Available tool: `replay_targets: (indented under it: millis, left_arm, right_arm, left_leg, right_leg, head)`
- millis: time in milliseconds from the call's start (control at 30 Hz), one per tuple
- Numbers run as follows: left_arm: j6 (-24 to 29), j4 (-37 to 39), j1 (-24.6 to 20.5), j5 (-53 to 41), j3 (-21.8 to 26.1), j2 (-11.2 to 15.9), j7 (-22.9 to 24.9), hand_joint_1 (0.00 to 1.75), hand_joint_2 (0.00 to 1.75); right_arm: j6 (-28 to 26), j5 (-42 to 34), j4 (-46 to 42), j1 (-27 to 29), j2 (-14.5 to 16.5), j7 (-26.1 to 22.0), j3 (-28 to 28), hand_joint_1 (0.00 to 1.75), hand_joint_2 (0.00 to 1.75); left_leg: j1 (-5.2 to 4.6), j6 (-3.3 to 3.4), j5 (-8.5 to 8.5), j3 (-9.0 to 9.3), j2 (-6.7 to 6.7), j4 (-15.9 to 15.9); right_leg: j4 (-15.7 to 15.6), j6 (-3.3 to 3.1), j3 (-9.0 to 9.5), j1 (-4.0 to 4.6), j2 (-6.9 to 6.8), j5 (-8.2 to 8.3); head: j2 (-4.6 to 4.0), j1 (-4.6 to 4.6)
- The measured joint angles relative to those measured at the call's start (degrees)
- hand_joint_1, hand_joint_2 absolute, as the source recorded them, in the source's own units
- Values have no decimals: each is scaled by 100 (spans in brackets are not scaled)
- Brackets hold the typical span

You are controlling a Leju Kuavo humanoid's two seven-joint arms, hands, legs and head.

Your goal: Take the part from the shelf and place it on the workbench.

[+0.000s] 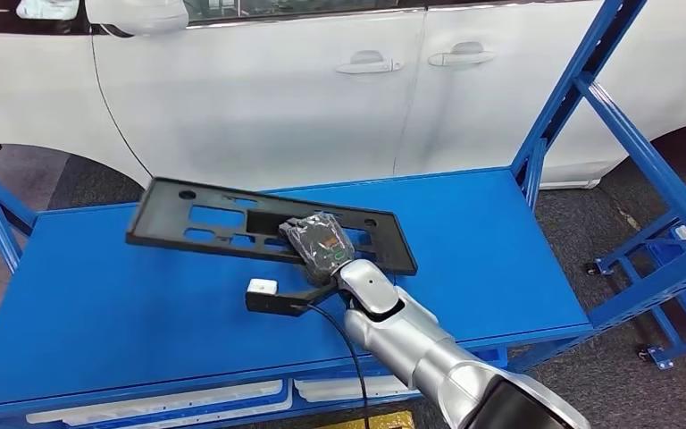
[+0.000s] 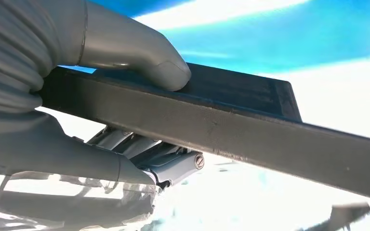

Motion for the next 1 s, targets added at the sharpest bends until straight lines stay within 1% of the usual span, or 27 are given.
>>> replay_targets:
  millis: [33, 67, 100, 167, 200, 233, 267, 300, 333, 367, 400, 433, 467, 533, 567, 600, 633, 667, 700, 733, 767, 800, 833, 867, 900, 933, 1000]
  left_arm:
    - [-7, -1, 0, 45, 32, -5, -6, 0, 175]
    - [-24, -1, 0, 87, 64, -10, -15, 0, 175]
    - [-60, -1, 2, 133, 97, -16, -32, 0, 175]
    - [-152, -1, 14, 224, 176, -21, -98, 0, 175]
    - [-207, -1, 23, 266, 218, -23, -146, 0, 175]
    - [-278, -1, 34, 308, 263, -25, -208, 0, 175]
    - [-361, -1, 44, 347, 305, -28, -274, 0, 175]
    - [-476, -2, 52, 395, 347, -33, -349, 0, 175]
    - [-610, -2, 57, 444, 395, -44, -425, 0, 175]
    - [-732, -2, 58, 482, 439, -55, -488, 0, 175]
    - [-833, -2, 58, 517, 478, -65, -538, 0, 175]
    - [-897, -2, 58, 539, 517, -73, -567, 0, 175]
    - [-927, -2, 58, 550, 552, -74, -588, 0, 175]
    - [-920, -2, 52, 557, 608, -74, -611, 0, 175]
    - [-892, -1, 48, 548, 624, -74, -614, 0, 175]
    - [-852, -1, 44, 536, 633, -72, -606, 0, 175]
    - [-806, -1, 43, 521, 640, -69, -591, 0, 175]
    - [-759, -1, 40, 510, 647, -64, -573, 0, 175]
    - [-716, -2, 41, 504, 654, -60, -551, 0, 175]
    - [-672, -1, 43, 498, 659, -58, -529, 0, 175]
    - [-633, -1, 46, 495, 661, -58, -508, 0, 175]
    - [-599, -1, 47, 491, 664, -57, -486, 0, 175]
    - [-570, -1, 43, 488, 666, -54, -467, 0, 175]
    - [-551, -2, 35, 482, 668, -50, -451, 0, 175]
    - [-536, -2, 28, 472, 672, -46, -438, 0, 175]
    - [-524, -2, 22, 464, 674, -44, -424, 0, 175]
    - [-510, -2, 18, 454, 688, -43, -391, 0, 175]
  right_arm:
    - [135, -417, -414, 87, -68, -207, -152, 175, 175]
    - [286, -849, -810, 176, -136, -397, -300, 175, 175]
    - [476, -1384, -1234, 279, -211, -633, -460, 175, 175]
    - [978, -2765, -2073, 565, -378, -1247, -782, 175, 175]
    - [1313, -3564, -2517, 735, -466, -1570, -936, 175, 175]
    - [1679, -4353, -2958, 904, -556, -1838, -1085, 175, 175]
    - [2076, -5065, -3380, 1049, -639, -2001, -1227, 175, 175]
    - [2527, -5726, -3802, 1173, -723, -2098, -1374, 175, 175]
    - [3059, -6322, -4176, 1278, -810, -2160, -1523, 175, 175]
    - [3625, -6838, -4513, 1376, -895, -2218, -1663, 175, 175]
    - [4172, -7243, -4818, 1471, -975, -2283, -1791, 175, 175]
    - [4663, -7536, -5088, 1562, -1043, -2338, -1901, 175, 175]
    - [5043, -7713, -5344, 1646, -1098, -2365, -1997, 175, 175]
    - [5541, -7884, -5812, 1788, -1181, -2366, -2158, 175, 175]
    - [5680, -7916, -6010, 1840, -1212, -2363, -2215, 175, 175]
    - [5764, -7921, -6180, 1883, -1240, -2361, -2256, 175, 175]
    - [5813, -7908, -6328, 1925, -1266, -2367, -2285, 175, 175]
    - [5831, -7892, -6445, 1966, -1289, -2383, -2308, 175, 175]
    - [5829, -7876, -6537, 2011, -1310, -2402, -2328, 175, 175]
    - [5808, -7866, -6611, 2058, -1325, -2423, -2345, 175, 175]
    - [5779, -7867, -6665, 2098, -1337, -2433, -2355, 175, 175]
    - [5753, -7866, -6707, 2126, -1348, -2435, -2361, 175, 175]
    - [5732, -7865, -6742, 2142, -1359, -2432, -2362, 175, 175]
    - [5724, -7862, -6770, 2148, -1374, -2427, -2362, 175, 175]
    - [5723, -7858, -6791, 2148, -1394, -2424, -2361, 175, 175]
    - [5730, -7856, -6809, 2147, -1419, -2420, -2359, 175, 175]
    - [5747, -7853, -6834, 2147, -1483, -2412, -2355, 175, 175]
  left_leg:
    - [5, 43, 7, 2, 2, -6]
    - [12, 86, 16, 2, 4, -17]
    - [16, 121, 25, -1, 5, -28]
    - [0, 161, 28, -24, -5, -25]
    - [-9, 169, 26, -31, -13, -23]
    - [-21, 177, 22, -31, -22, -20]
    - [-35, 181, 16, -23, -29, -17]
    - [-53, 185, 6, -7, -33, -16]
    - [-67, 186, -4, 9, -36, -16]
    - [-90, 178, -17, 18, -39, -11]
    - [-104, 165, -28, 20, -39, -7]
    - [-109, 143, -38, 17, -35, -6]
    - [-114, 116, -45, 16, -27, -11]
    - [-121, 58, -82, 29, -7, -2]
    - [-122, 32, -161, 1, -1, 93]
    - [-119, 6, -301, -80, 2, 301]
    - [-102, -16, -494, -222, 4, 632]
    - [-88, -39, -700, -399, 5, 1034]
    - [-77, -61, -853, -560, 5, 1397]
    - [-67, -78, -909, -653, 6, 1612]
    - [-58, -88, -840, -631, 6, 1590]
    - [-50, -91, -677, -501, 7, 1344]
    - [-45, -85, -465, -277, 9, 914]
    - [-48, -66, -309, -65, 11, 499]
    - [-57, -38, -204, 85, 9, 193]
    - [-68, -6, -154, 162, 6, 18]
    - [-84, 60, -119, 140, -4, -12]
  right_leg:
    - [44, 29, -14, -7, -4, -43]
    - [181, 56, -72, -14, -8, -142]
    - [443, 78, -192, -21, -13, -302]
    - [1269, 106, -595, -27, -17, -684]
    - [1615, 110, -777, -27, -17, -793]
    - [1776, 104, -872, -26, -17, -790]
    - [1682, 86, -847, -23, -17, -666]
    - [1348, 50, -706, -13, -18, -448]
    - [895, -1, -508, 4, -20, -221]
    - [487, -44, -327, 21, -29, -55]
    - [196, -74, -202, 37, -38, 46]
    - [66, -89, -150, 49, -43, 67]
    - [49, -88, -145, 54, -43, 57]
    - [-8, -110, -117, 25, -32, 77]
    - [-46, -130, -91, 4, -35, 91]
    - [-80, -148, -68, -18, -42, 107]
    - [-91, -159, -56, -22, -51, 114]
    - [-88, -167, -58, -22, -57, 118]
    - [-80, -167, -66, -20, -60, 120]
    - [-69, -167, -74, -19, -62, 120]
    - [-54, -165, -82, -20, -61, 119]
    - [-36, -162, -89, -21, -58, 116]
    - [-15, -153, -94, -22, -55, 110]
    - [4, -136, -100, -14, -53, 106]
    - [19, -113, -109, -5, -50, 106]
    - [30, -85, -119, 2, -49, 113]
    - [30, -21, -140, 5, -47, 148]
  head:
    - [-1, 0]
    - [-1, 6]
    - [-1, 9]
    - [-1, 20]
    - [-1, 21]
    - [-1, 23]
    - [-1, 24]
    - [-1, 25]
    - [-1, 24]
    - [-2, 21]
    - [-2, 22]
    - [-1, 21]
    - [-1, 22]
    - [-1, 23]
    - [-2, 19]
    - [-1, 13]
    - [-2, 9]
    - [-2, 6]
    - [-2, 7]
    - [-2, 7]
    - [-2, 7]
    - [-2, 7]
    - [-2, 7]
    - [-1, 8]
    - [-2, 9]
    - [-1, 10]
    - [-1, 12]
